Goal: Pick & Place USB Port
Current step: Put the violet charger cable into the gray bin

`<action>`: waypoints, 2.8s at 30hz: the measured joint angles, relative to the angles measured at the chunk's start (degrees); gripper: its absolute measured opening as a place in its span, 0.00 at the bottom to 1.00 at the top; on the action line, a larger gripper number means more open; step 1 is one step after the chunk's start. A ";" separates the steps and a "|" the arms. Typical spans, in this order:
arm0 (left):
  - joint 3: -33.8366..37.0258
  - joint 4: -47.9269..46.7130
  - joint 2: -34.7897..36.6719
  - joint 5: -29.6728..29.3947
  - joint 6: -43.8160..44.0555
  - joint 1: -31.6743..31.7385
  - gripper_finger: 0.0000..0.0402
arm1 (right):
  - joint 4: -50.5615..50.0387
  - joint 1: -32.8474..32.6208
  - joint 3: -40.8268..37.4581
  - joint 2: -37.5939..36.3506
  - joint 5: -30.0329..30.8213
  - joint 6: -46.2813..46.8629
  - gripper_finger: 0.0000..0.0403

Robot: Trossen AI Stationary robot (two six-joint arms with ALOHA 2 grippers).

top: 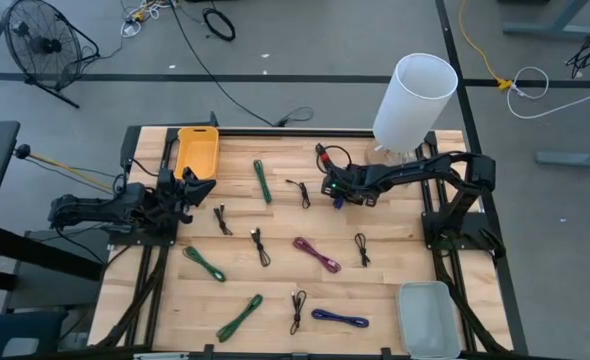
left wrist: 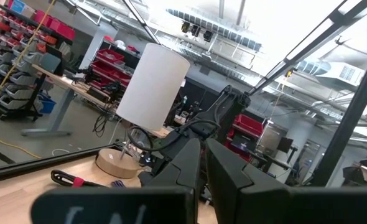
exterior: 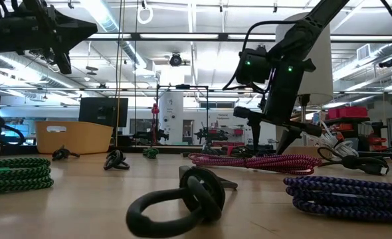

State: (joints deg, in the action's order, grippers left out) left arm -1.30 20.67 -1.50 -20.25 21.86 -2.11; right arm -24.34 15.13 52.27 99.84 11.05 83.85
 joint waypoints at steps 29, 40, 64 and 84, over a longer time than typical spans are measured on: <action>0.00 -3.06 0.02 -0.58 -0.15 0.00 0.07 | -9.69 -2.87 2.47 -9.08 -9.54 -11.44 0.00; 0.00 -3.04 0.02 -0.69 -0.13 0.02 0.07 | -32.40 -19.42 9.72 -28.58 -9.74 -1.42 0.00; -0.01 -3.48 0.02 -0.49 -0.01 0.02 0.07 | -40.76 -67.71 27.62 -19.11 -19.60 46.90 0.00; -0.01 -3.81 0.00 -0.47 3.28 0.01 0.07 | -50.16 -79.18 31.47 -9.12 -30.08 47.81 0.00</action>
State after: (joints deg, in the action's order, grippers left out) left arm -1.31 16.86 -1.50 -20.72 25.14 -2.10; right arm -74.51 -64.05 83.74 90.72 -19.03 131.66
